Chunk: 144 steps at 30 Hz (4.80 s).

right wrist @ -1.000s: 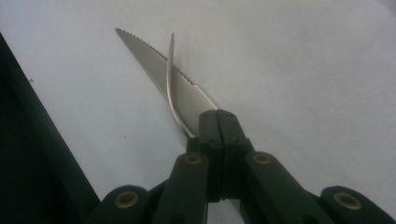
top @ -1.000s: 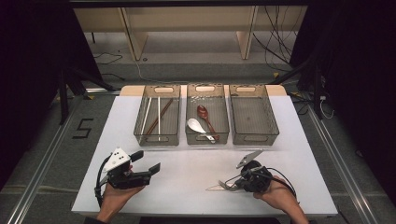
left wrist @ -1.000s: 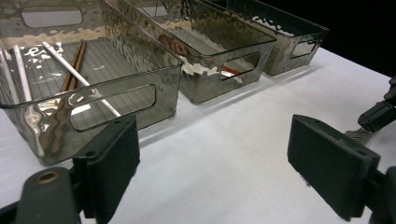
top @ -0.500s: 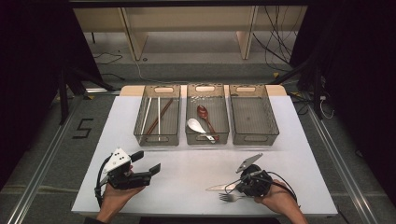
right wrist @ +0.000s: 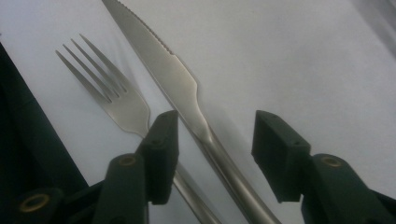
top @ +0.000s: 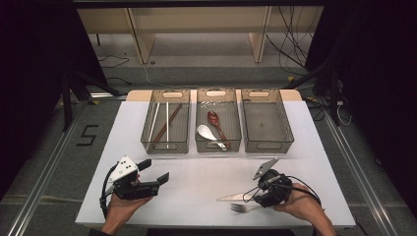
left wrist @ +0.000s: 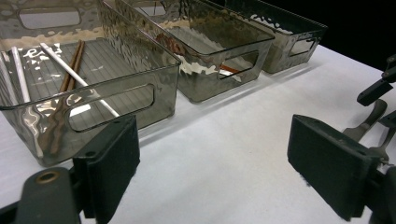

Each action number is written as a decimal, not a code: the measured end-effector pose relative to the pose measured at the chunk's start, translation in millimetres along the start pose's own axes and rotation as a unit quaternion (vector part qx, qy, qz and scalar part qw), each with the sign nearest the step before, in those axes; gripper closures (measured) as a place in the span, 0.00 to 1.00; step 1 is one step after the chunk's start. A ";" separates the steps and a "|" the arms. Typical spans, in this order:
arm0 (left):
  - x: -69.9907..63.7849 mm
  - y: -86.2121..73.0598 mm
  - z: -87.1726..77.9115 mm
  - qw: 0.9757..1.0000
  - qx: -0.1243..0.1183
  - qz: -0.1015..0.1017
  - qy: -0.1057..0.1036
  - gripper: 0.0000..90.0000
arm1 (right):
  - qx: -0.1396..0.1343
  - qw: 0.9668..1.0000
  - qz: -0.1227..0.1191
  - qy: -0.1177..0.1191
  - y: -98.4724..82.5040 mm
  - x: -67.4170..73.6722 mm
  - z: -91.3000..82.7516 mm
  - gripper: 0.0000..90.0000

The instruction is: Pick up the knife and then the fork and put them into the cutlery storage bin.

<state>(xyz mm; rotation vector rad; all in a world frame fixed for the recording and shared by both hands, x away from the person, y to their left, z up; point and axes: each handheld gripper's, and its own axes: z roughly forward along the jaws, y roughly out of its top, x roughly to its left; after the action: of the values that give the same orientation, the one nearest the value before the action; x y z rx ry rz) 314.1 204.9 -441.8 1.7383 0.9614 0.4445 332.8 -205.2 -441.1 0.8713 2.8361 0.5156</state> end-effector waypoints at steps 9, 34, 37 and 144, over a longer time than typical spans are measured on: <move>0.5 -0.3 -0.7 1.000 0.001 0.002 0.000 0.18 | 0.043 0.998 -0.049 -0.010 4.1 -3.2 4.2 0.51; 0.4 -0.6 -1.3 1.000 -0.001 0.001 0.000 0.18 | 0.098 0.991 -0.084 0.020 11.0 -7.2 19.3 0.77; 0.6 -0.8 -1.5 1.000 -0.001 0.001 0.001 0.18 | 0.098 0.992 -0.081 0.020 12.1 -9.5 19.6 0.78; 1.9 -1.2 -2.2 1.000 -0.002 -0.003 0.003 0.18 | -0.107 0.992 0.062 0.000 55.0 -76.5 -60.0 0.90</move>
<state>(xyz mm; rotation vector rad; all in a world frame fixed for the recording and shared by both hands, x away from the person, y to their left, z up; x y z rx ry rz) 313.3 207.9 -442.3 1.7312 0.9697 0.4480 411.3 -222.9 -363.6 1.0087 2.6730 0.8164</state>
